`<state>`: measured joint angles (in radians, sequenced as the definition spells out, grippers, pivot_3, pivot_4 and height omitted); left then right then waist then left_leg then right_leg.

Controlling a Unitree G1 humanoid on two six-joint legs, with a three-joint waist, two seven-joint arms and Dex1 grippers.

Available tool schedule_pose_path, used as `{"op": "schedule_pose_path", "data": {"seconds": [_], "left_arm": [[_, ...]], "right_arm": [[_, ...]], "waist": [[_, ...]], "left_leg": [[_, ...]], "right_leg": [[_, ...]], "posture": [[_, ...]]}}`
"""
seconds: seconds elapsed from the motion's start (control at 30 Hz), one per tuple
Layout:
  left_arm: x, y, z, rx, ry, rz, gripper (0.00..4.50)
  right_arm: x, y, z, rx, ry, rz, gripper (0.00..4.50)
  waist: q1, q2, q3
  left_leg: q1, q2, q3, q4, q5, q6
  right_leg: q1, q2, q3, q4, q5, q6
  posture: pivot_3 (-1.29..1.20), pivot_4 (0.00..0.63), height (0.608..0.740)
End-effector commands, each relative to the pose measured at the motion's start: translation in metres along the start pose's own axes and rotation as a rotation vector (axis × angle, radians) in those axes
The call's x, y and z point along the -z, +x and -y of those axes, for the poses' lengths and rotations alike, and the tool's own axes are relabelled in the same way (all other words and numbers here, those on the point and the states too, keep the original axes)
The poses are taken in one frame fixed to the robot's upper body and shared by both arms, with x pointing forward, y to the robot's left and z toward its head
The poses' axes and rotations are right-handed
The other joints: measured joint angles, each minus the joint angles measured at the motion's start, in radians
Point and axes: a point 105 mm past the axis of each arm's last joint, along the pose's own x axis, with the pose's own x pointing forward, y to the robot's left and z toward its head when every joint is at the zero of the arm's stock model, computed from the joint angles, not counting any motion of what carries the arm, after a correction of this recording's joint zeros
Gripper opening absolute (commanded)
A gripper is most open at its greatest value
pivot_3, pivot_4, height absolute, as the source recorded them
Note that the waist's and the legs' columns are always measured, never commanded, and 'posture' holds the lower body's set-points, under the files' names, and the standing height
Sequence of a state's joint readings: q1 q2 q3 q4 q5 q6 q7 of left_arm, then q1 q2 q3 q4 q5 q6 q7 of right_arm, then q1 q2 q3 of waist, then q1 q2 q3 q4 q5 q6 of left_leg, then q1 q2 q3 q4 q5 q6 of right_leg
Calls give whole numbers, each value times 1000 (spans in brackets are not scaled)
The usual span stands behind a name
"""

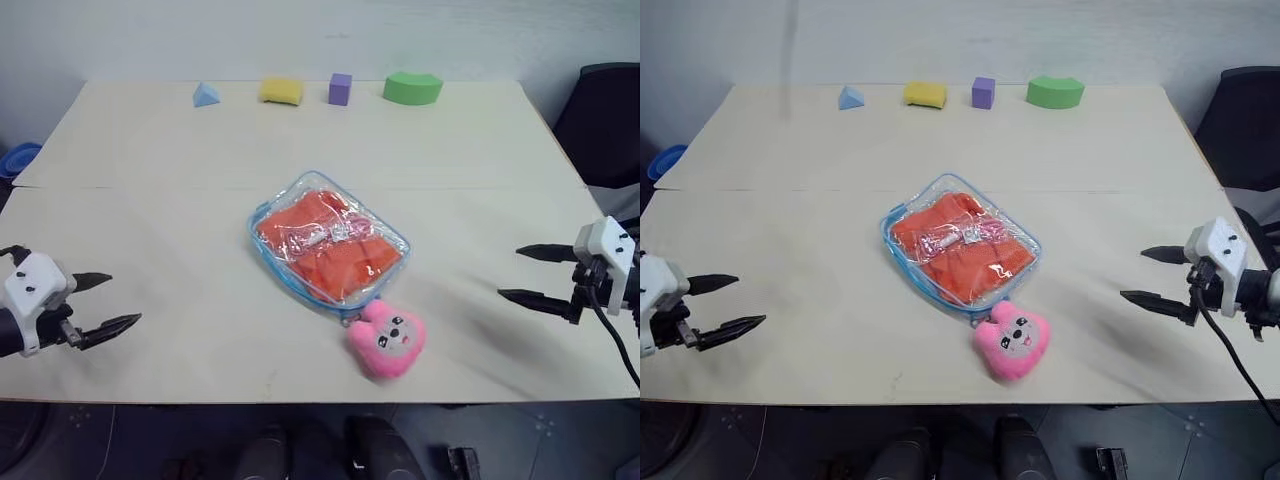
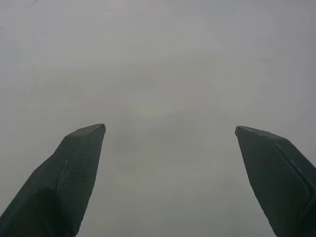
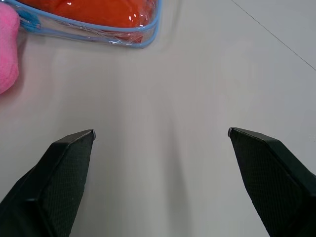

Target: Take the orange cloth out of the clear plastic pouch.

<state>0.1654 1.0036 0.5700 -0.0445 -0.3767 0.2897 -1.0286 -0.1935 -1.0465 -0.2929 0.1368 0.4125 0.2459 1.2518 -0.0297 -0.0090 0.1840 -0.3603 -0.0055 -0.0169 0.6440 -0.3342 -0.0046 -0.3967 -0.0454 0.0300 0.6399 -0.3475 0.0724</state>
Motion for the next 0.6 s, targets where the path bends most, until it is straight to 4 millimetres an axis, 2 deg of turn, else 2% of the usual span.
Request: {"op": "schedule_pose_path", "data": {"seconds": [0.03, 0.6], "left_arm": [[-2, -2, 0, -2, 19, -1, 4477], [-13, 2, -2, -34, -33, 47, 4477]], "right_arm": [[-16, -10, 5, 32, -41, 34, 4500], [-21, 3, 2, 86, -19, 69, 4500]], "waist": [[0, 0, 0], [1, 0, 0]], "left_leg": [[0, 0, 0, 1, 0, 0], [1, 0, 0, 3, 0, 0]], "right_leg": [[0, 0, 0, 1, 0, 0], [0, 0, 0, 6, 0, 0]], "posture": [[0, 150, 740], [0, 150, 740]]}}
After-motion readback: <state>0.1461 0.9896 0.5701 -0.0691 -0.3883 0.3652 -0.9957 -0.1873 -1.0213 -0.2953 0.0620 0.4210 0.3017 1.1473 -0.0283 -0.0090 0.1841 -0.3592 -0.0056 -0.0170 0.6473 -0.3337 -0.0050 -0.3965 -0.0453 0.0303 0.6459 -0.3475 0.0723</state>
